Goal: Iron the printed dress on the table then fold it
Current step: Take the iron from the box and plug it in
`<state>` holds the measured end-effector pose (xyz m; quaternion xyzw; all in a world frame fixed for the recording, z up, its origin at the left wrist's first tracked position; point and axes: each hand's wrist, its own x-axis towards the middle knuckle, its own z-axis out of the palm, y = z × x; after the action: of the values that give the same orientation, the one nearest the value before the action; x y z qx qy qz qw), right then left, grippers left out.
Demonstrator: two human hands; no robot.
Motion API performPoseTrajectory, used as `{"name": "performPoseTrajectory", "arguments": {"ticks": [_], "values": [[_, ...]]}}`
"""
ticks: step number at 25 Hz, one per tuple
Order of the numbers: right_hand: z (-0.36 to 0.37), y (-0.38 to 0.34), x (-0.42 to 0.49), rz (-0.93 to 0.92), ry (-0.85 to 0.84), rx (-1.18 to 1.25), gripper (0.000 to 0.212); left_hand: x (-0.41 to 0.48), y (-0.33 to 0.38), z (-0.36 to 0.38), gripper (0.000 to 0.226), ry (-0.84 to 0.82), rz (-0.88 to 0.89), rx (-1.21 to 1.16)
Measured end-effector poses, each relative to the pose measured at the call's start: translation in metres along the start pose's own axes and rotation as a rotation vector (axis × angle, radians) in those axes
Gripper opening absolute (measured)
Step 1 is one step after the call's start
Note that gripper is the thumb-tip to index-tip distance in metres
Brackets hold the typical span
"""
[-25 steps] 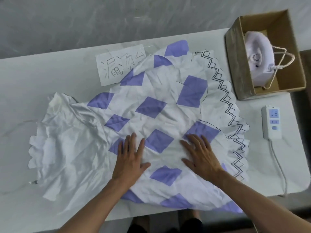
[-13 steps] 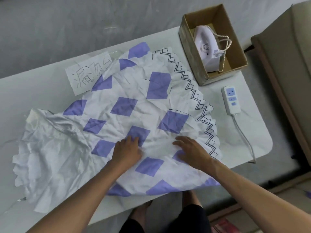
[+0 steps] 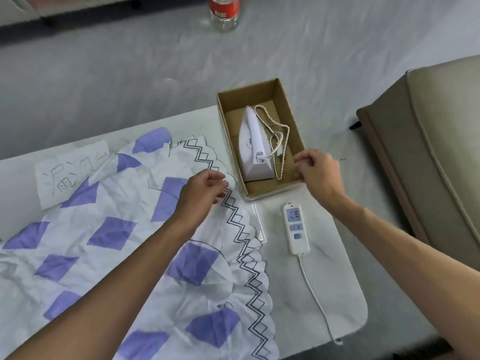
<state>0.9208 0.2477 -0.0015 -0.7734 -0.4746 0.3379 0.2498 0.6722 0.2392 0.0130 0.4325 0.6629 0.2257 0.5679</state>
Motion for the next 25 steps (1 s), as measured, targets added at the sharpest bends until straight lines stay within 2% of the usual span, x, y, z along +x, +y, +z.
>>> {"name": "performPoseTrajectory", "arguments": {"ticks": [2,6,8,10,12,15,17,20,23,25], "values": [[-0.01,0.004,0.041,-0.05,-0.078,-0.097,0.026,0.019,0.015,0.027,0.019,0.057,0.052,0.055],[0.002,-0.005,0.127,-0.446,-0.117,-0.478,0.027,0.058,0.035,0.063,0.045,0.026,0.221,0.32],[0.014,-0.013,0.156,-0.597,-0.266,-0.743,0.03,0.072,0.037,0.076,0.041,-0.049,0.271,0.438],[0.028,-0.023,0.164,-0.656,-0.375,-1.121,0.032,0.081,0.036,0.083,0.037,-0.084,0.281,0.475],[0.037,-0.034,0.164,-0.66,-0.421,-1.329,0.032,0.085,0.034,0.086,0.036,-0.09,0.277,0.447],[0.049,-0.042,0.167,-0.546,-0.465,-1.354,0.034,0.088,0.029,0.083,0.037,-0.092,0.303,0.43],[0.056,-0.044,0.171,-0.401,-0.495,-1.238,0.038,0.09,0.028,0.081,0.039,-0.075,0.312,0.436],[0.065,-0.043,0.171,-0.247,-0.431,-1.043,0.041,0.091,0.028,0.082,0.041,-0.039,0.307,0.432],[0.067,-0.045,0.17,-0.2,-0.393,-0.913,0.036,0.093,0.026,0.083,0.042,-0.027,0.304,0.415],[0.058,-0.052,0.166,-0.236,-0.272,-0.767,0.028,0.093,0.027,0.082,0.047,-0.052,0.299,0.419]]}}
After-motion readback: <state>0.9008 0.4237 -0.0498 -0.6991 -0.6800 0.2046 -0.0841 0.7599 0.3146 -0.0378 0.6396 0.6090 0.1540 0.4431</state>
